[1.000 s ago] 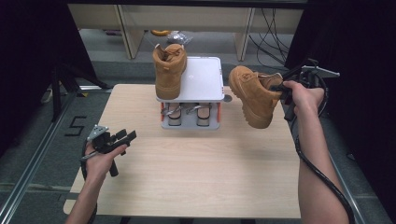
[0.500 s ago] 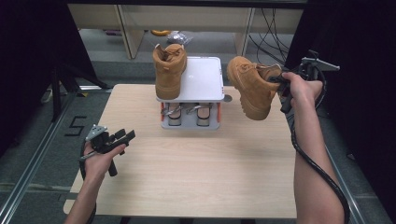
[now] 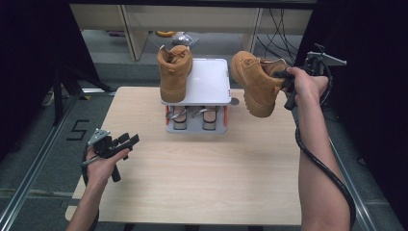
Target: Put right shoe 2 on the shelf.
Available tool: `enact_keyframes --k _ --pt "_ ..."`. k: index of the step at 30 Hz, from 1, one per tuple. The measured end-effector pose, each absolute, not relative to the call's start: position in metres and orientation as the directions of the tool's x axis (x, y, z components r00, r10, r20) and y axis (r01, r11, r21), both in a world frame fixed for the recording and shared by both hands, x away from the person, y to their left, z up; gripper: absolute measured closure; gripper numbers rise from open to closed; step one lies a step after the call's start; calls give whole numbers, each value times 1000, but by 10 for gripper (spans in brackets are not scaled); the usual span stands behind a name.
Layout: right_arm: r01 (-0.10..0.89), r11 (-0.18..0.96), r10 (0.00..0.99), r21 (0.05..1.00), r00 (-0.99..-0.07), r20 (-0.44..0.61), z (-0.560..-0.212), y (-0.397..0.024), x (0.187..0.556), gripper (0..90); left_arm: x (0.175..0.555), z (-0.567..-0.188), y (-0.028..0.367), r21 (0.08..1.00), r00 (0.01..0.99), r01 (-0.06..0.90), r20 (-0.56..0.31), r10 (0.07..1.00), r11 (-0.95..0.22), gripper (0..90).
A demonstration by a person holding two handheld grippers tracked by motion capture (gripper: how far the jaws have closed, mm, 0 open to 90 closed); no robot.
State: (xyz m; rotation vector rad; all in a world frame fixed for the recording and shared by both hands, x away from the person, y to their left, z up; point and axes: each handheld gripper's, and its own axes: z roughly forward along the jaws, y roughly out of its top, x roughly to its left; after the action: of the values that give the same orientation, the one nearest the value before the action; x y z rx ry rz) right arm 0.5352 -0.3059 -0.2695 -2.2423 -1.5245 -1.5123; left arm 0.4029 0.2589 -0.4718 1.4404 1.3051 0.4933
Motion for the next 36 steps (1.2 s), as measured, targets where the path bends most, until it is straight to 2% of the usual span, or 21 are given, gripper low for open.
enact_keyframes --k 36 --pt "739 -489 696 463 12 718 -257 -245 567 813 403 -474 260 877 312 448 -337 888 176 490"
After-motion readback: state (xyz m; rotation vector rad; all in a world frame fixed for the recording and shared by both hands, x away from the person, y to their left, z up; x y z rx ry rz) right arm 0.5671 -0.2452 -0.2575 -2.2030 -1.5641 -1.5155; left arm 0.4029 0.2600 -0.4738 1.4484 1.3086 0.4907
